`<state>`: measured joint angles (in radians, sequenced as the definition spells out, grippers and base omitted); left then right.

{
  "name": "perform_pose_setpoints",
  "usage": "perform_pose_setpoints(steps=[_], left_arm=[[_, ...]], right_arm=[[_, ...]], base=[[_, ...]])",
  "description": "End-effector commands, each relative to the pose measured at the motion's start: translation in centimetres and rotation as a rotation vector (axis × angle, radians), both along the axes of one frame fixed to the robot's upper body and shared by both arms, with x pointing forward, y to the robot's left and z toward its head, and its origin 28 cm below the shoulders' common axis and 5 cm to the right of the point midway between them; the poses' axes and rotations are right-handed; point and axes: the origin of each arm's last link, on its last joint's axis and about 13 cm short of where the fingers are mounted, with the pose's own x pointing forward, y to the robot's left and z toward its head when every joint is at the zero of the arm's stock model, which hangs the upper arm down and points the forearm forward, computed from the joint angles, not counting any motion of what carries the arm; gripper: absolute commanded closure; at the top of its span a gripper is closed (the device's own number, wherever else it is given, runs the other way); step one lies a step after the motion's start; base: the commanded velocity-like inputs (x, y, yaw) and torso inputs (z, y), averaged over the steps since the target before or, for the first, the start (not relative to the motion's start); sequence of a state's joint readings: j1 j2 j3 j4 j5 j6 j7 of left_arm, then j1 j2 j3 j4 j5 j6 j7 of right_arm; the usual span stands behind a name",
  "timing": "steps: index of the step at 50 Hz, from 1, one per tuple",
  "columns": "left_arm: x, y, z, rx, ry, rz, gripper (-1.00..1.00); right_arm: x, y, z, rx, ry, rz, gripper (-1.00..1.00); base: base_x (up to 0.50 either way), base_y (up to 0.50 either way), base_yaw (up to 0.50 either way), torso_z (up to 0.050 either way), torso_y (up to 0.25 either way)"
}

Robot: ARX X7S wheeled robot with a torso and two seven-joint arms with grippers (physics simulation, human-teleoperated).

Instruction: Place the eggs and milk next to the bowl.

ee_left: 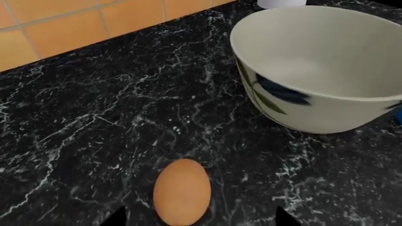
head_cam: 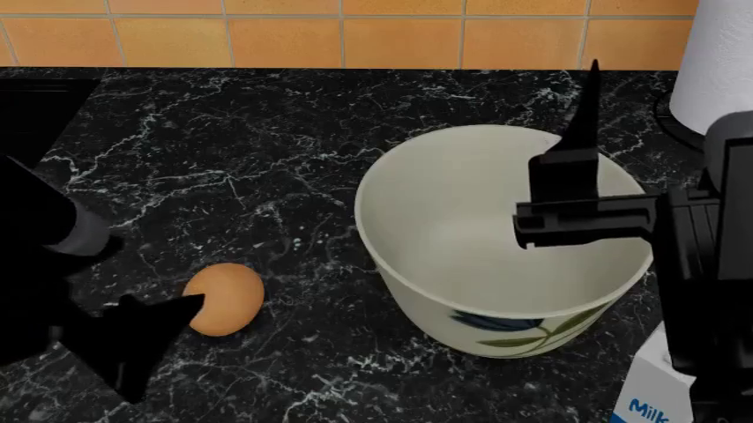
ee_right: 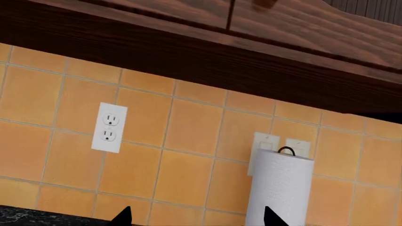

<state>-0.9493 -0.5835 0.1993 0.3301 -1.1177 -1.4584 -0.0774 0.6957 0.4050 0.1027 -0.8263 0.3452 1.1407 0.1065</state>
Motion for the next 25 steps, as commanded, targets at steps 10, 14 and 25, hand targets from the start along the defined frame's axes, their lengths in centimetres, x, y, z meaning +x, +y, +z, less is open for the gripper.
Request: perform_pose_setpoints(steps=[10,14,25], left_arm=[[2.7,-0.4,-1.6,0.050,0.062,0.017,-1.00],[3.4,-0.4,-2.0,0.053,0.074,0.026,-1.00],[5.0,-0.5,-3.2,0.063,0.092,0.032,-1.00]], right_arm=[[0.2,0.0,-0.2,0.004,0.004,0.002,-1.00],[0.3,0.0,-0.1,0.002,0.005,0.001,-1.00],[0.4,-0.1,-0.2,-0.001,0.011,-0.004,-1.00]], base=[[0.00,0.00,0.00,0.000,0.000],[0.00,0.00,0.00,0.000,0.000],[0.00,0.00,0.00,0.000,0.000]])
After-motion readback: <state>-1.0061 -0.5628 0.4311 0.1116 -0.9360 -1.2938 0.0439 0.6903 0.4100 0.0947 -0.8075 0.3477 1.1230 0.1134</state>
